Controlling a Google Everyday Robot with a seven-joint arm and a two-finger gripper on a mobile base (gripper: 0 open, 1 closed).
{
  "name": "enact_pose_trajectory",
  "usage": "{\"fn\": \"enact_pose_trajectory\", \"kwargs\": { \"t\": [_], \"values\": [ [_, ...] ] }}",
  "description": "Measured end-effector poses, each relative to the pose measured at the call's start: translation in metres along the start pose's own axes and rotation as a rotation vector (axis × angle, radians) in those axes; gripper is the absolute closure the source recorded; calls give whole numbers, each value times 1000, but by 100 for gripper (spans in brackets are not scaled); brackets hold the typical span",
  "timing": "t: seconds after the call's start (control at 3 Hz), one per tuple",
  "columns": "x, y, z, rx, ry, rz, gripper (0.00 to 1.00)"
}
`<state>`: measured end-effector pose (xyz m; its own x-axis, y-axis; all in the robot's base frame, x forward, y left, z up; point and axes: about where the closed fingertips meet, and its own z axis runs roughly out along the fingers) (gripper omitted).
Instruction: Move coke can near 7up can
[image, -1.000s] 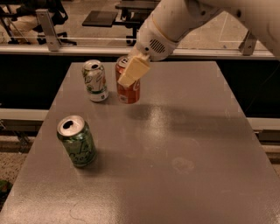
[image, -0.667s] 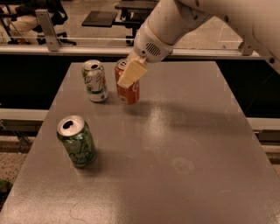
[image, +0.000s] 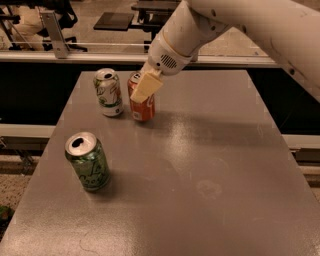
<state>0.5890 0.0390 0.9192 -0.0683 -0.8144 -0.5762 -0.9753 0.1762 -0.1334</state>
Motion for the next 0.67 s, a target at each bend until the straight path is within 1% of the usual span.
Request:
{"fn": "enact_pose_trajectory", "kwargs": {
  "t": [0.33, 0.67],
  "values": [
    [-2, 0, 14, -22, -10, -4, 15],
    [-1, 1, 20, -22, -11, -11, 0]
  ]
}}
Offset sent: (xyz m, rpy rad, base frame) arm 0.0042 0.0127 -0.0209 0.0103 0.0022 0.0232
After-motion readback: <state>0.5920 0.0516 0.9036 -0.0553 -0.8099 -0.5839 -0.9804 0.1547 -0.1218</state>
